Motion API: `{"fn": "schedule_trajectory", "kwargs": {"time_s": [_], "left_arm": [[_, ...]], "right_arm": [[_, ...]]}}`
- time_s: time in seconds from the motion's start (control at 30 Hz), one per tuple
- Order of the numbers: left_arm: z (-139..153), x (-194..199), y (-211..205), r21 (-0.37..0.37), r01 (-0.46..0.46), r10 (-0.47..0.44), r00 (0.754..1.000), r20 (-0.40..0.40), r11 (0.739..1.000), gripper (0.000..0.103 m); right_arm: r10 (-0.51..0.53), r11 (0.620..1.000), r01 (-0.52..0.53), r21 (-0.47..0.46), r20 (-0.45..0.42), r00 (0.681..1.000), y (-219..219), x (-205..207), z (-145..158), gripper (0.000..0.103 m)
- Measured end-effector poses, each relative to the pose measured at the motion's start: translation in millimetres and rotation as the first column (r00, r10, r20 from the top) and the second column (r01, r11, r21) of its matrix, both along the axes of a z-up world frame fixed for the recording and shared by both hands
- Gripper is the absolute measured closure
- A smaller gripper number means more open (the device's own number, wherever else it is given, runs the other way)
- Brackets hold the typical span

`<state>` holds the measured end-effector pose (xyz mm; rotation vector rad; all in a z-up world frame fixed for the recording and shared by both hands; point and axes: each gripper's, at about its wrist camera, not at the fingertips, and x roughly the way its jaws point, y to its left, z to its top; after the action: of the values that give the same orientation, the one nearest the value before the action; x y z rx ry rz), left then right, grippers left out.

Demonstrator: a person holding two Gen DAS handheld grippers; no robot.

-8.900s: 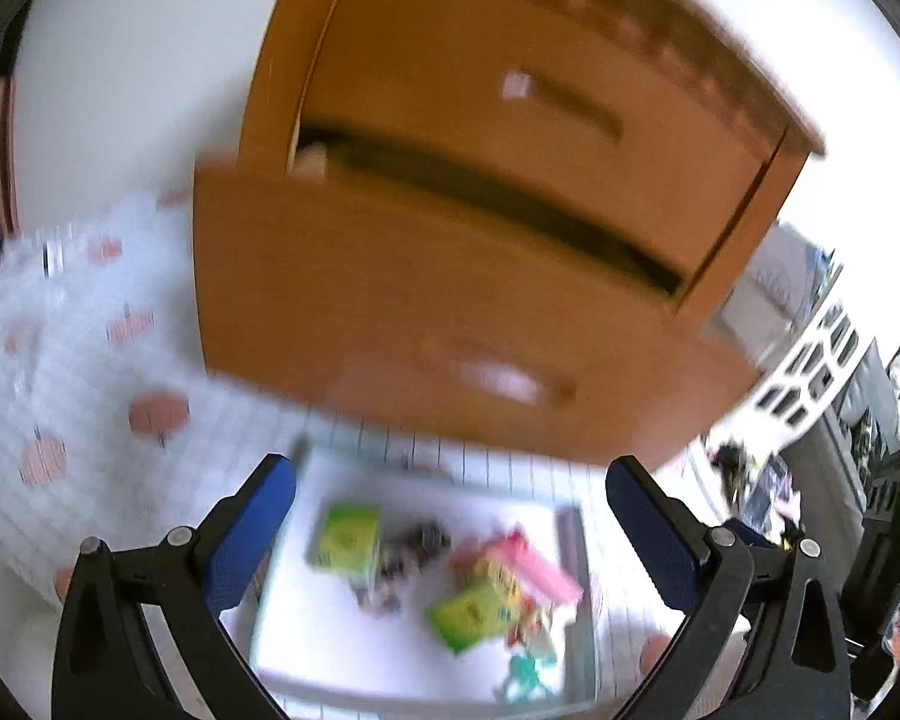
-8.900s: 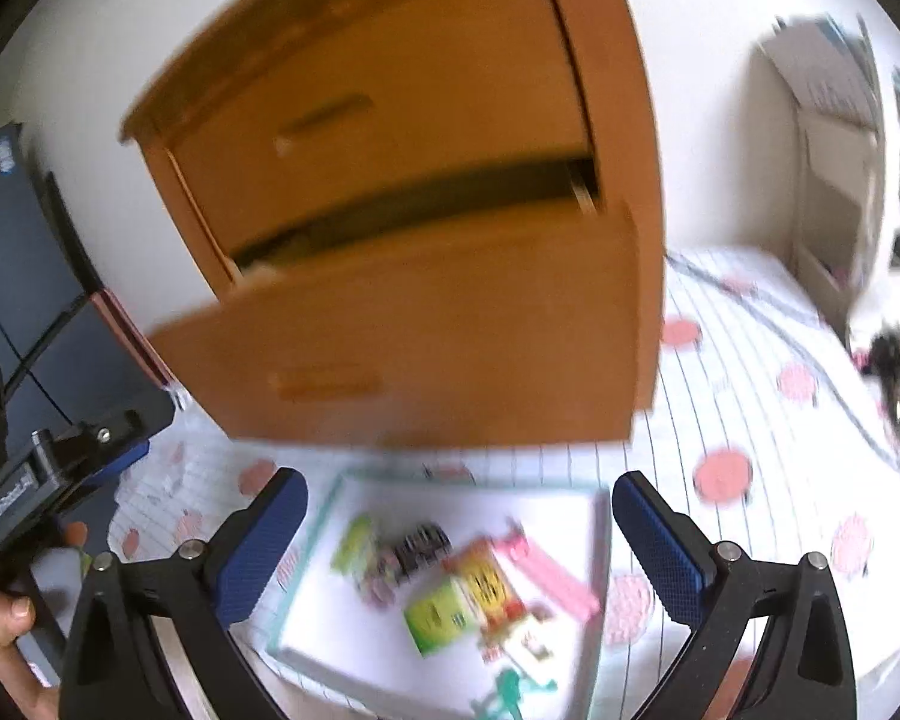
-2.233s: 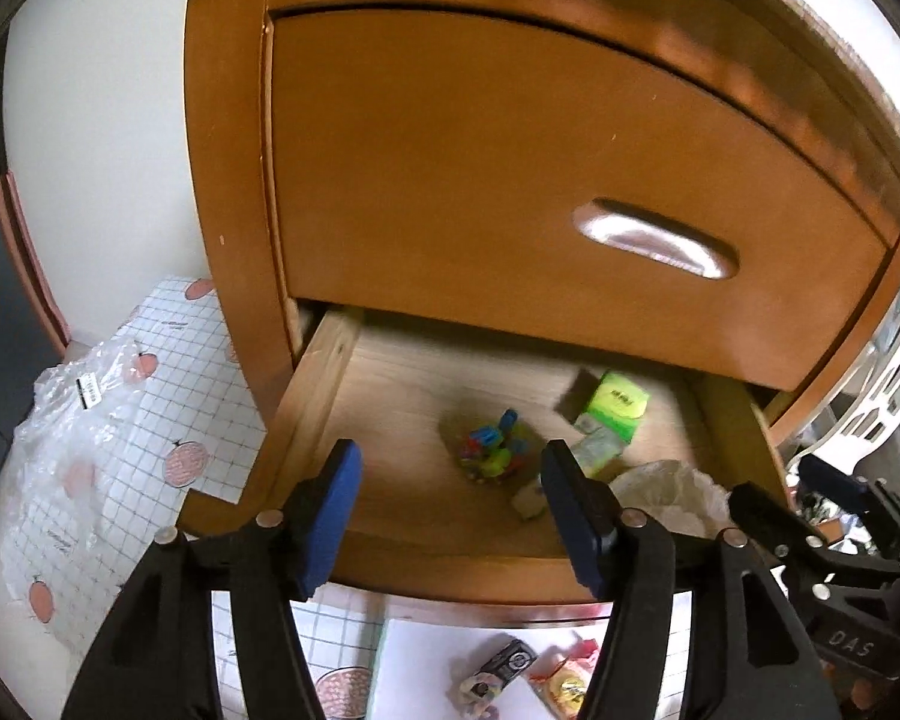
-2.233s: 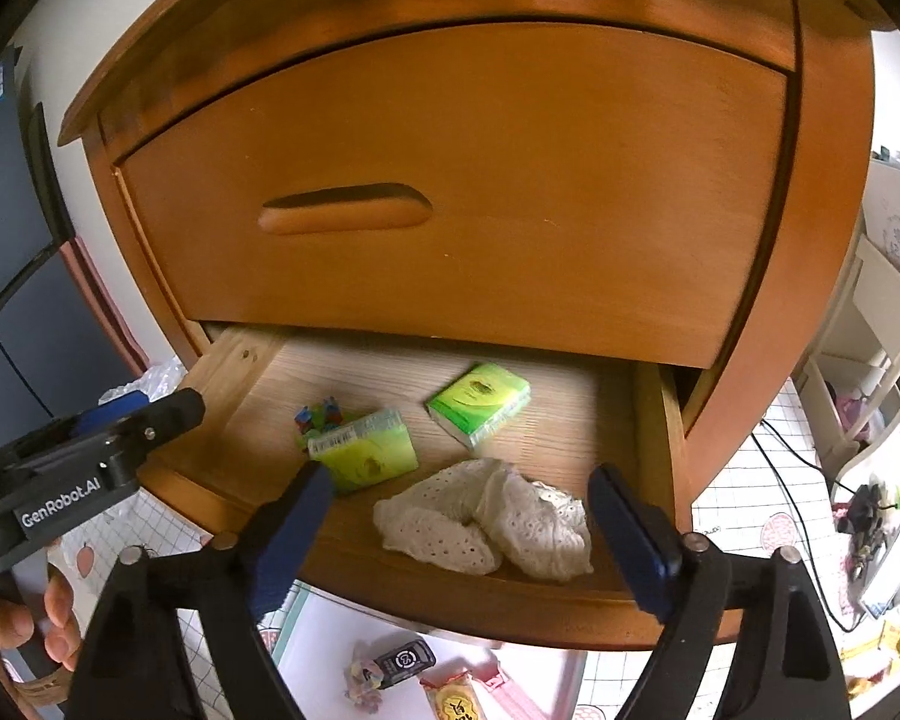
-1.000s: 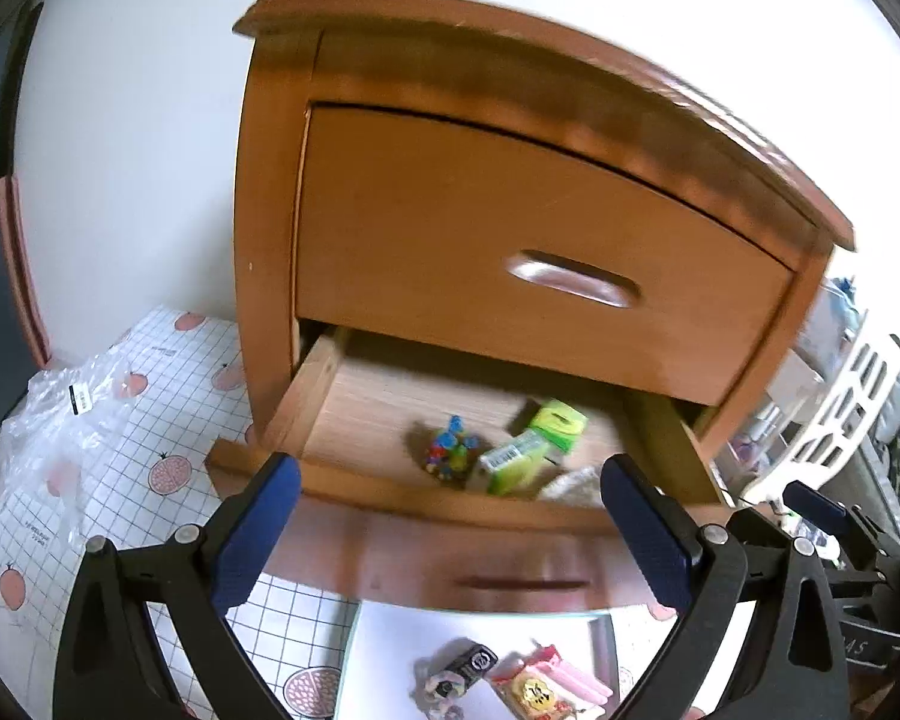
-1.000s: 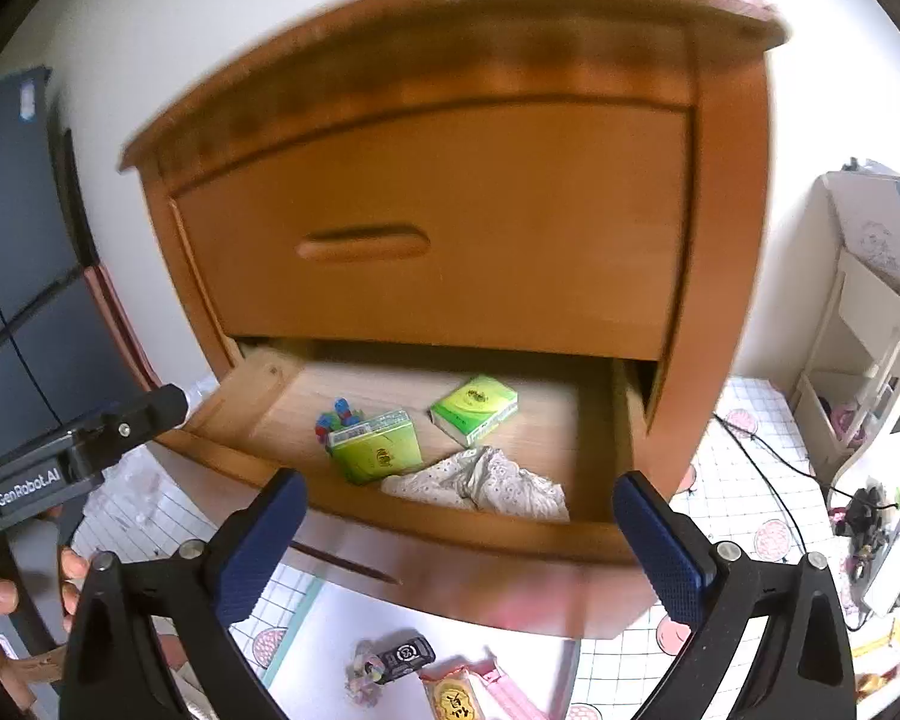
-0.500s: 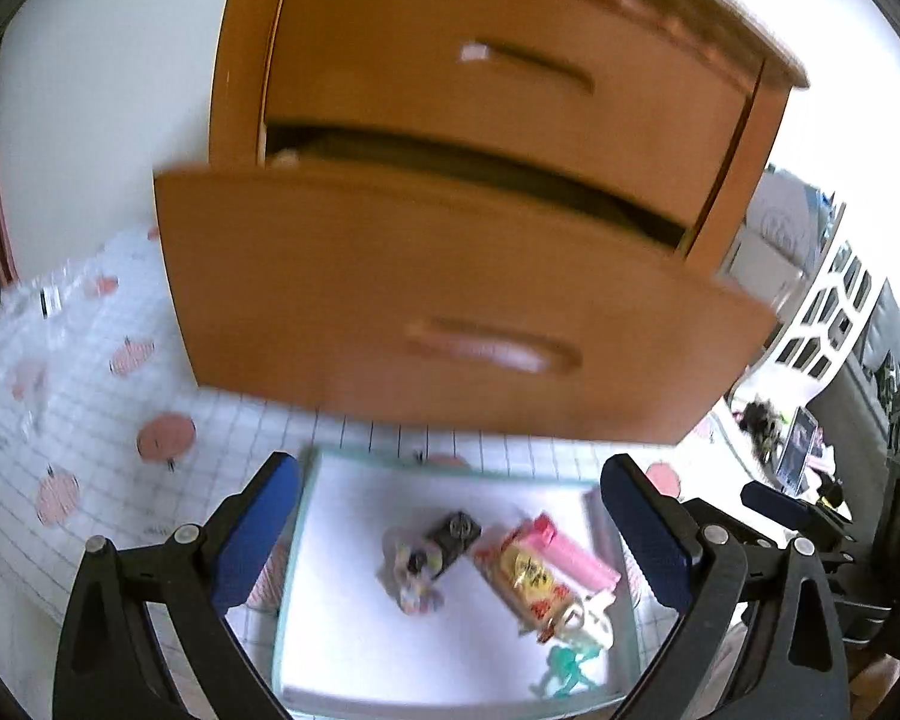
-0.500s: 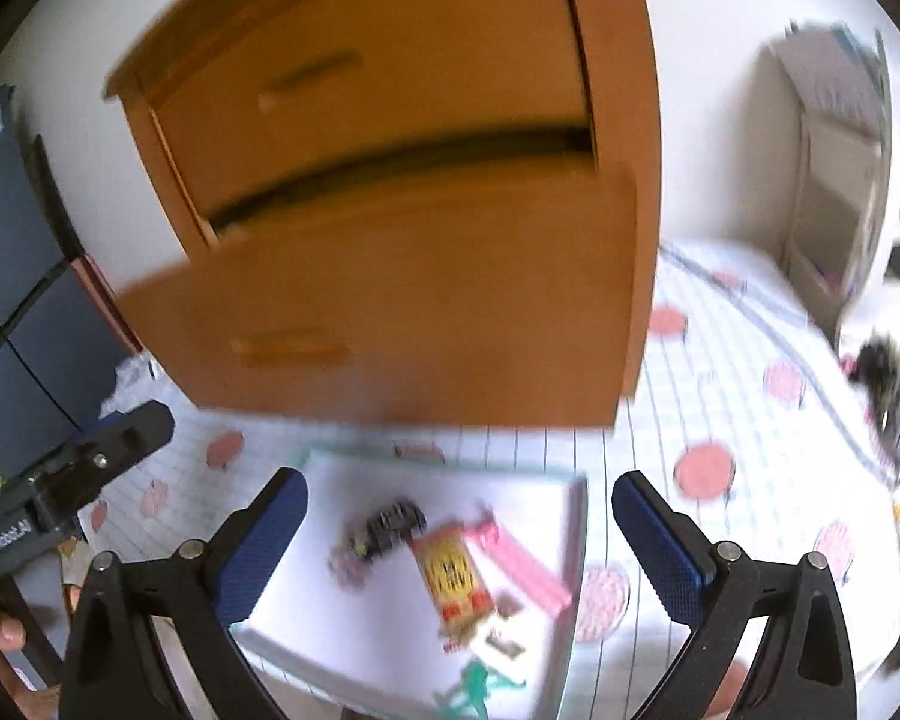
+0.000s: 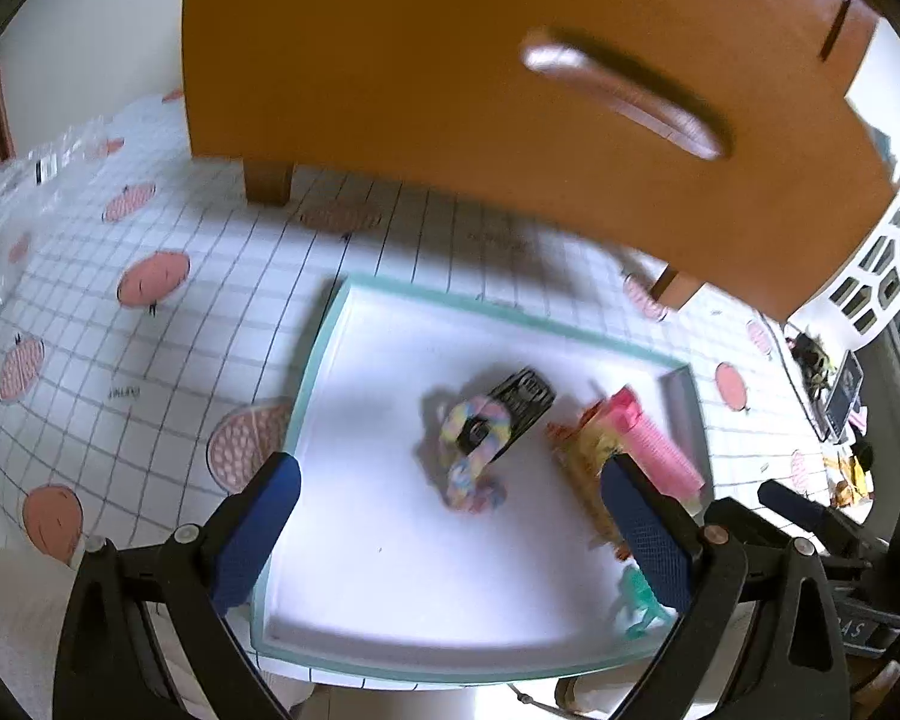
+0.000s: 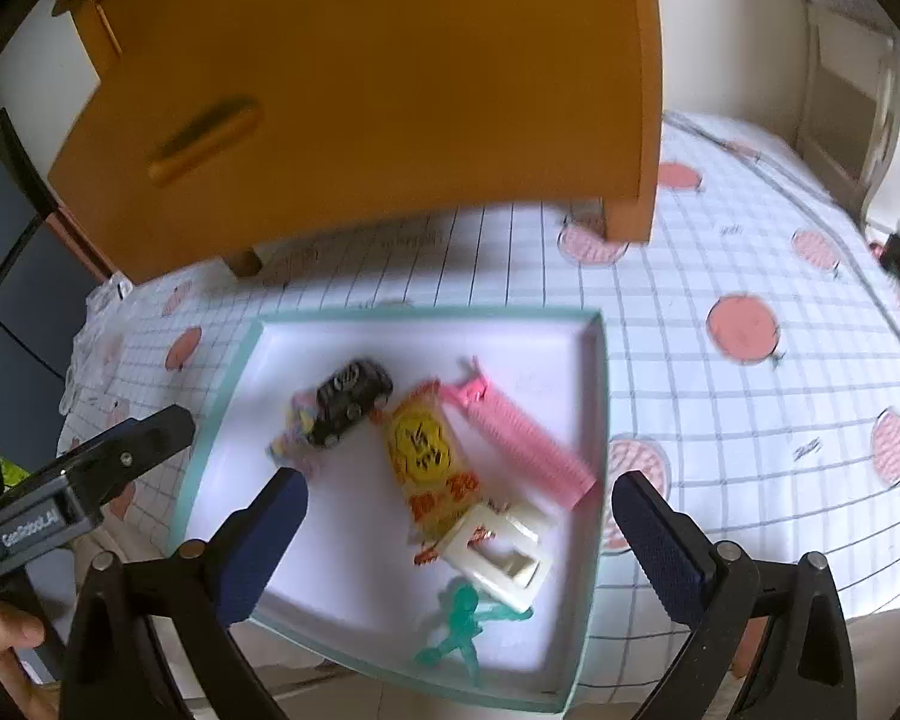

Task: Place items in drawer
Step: 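Withdraw both tools from the drawer down toward the tray, then grasp the rainbow pipe-cleaner ring with the left tool while the right tool grasps the cream clip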

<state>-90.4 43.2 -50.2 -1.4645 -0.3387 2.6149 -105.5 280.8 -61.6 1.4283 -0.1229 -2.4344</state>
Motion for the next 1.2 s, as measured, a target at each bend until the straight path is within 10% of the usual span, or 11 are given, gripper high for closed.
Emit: {"fn": "schedule_trajectory", "kwargs": {"time_s": [0.67, 1.2], "left_arm": [[-42, -21, 2, 0.060, 0.004, -0.011, 0.991, 0.132, 0.998, 0.011], [-62, -39, 16, 0.017, 0.060, -0.062, 0.985, 0.163, 0.998, 0.054]], "right_arm": [[-0.013, 0.999, 0.021, -0.050, 0.146, 0.989, 5, -4, -40, 0.016], [-0.041, 0.997, 0.055, -0.062, 0.210, 0.977, 10, -9, -56, 0.029]]}}
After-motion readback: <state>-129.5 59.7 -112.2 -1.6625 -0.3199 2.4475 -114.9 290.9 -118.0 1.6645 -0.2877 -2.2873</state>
